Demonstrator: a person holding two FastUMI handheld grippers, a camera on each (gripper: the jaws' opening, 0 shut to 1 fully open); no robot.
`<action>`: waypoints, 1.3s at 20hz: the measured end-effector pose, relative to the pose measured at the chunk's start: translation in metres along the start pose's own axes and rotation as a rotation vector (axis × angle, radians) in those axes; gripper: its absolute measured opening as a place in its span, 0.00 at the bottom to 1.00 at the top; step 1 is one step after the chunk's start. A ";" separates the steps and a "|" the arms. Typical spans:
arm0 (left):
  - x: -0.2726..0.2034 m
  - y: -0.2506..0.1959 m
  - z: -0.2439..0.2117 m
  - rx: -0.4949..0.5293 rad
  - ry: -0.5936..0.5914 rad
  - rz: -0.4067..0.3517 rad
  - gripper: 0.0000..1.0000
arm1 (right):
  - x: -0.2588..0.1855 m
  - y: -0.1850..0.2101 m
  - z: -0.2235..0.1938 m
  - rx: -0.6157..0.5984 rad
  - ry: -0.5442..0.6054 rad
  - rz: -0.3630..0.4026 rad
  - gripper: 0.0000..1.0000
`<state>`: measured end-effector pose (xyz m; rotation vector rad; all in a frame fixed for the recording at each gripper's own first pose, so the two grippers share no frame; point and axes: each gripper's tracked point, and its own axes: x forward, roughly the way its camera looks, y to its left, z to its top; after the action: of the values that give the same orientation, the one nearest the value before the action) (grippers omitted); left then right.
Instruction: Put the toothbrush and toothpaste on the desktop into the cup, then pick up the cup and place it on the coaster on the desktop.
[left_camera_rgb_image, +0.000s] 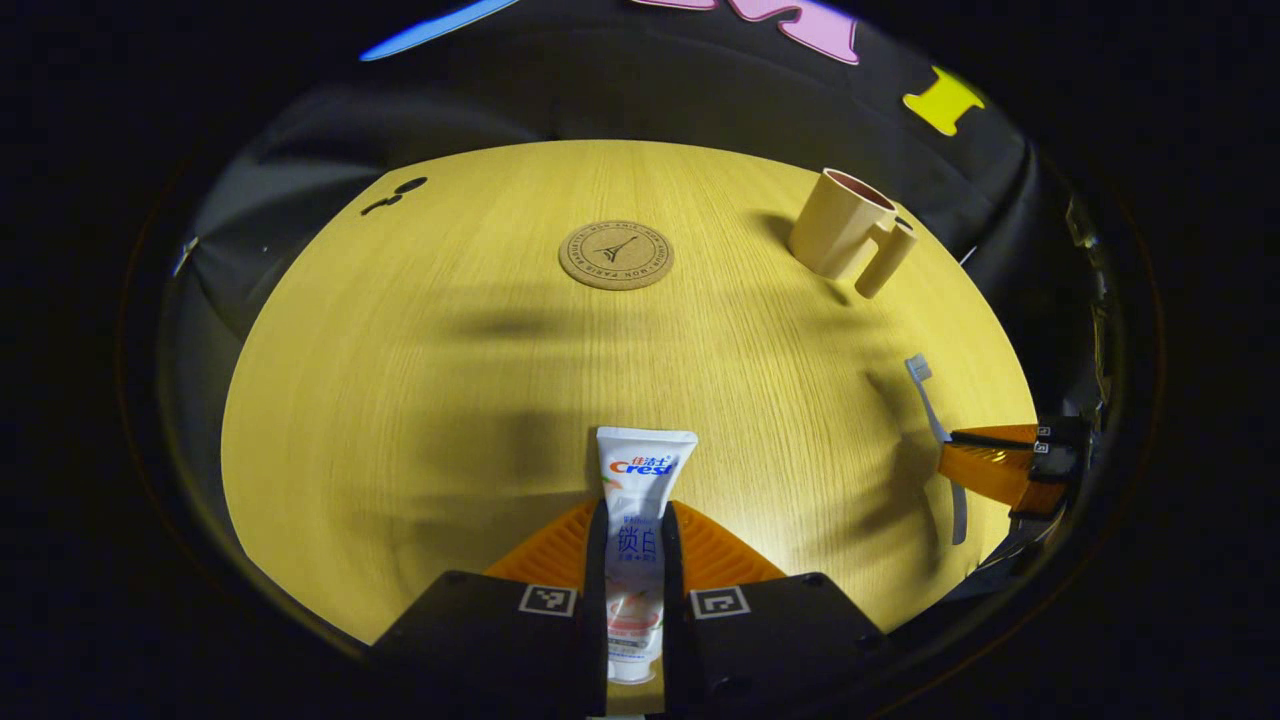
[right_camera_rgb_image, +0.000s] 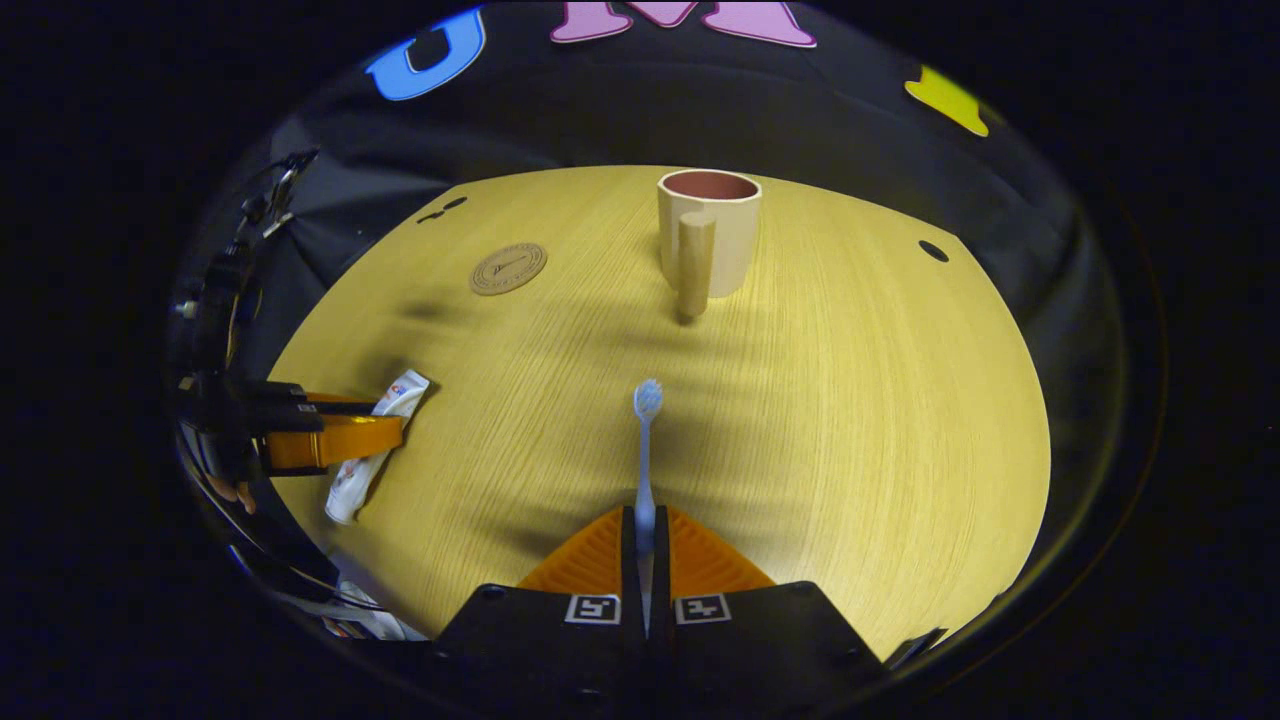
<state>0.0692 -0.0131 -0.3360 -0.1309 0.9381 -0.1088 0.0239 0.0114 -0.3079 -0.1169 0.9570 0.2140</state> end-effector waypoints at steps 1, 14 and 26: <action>-0.004 -0.001 0.001 -0.012 -0.015 -0.007 0.27 | -0.004 -0.004 0.003 0.016 -0.016 0.005 0.05; -0.081 -0.062 0.083 -0.073 -0.384 -0.132 0.27 | -0.058 -0.031 0.065 0.121 -0.260 0.089 0.00; -0.102 -0.184 0.263 0.018 -0.627 -0.363 0.27 | -0.089 -0.074 0.124 0.201 -0.389 0.086 0.05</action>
<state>0.2156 -0.1620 -0.0716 -0.2983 0.2796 -0.3876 0.0903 -0.0477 -0.1635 0.1479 0.5914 0.2090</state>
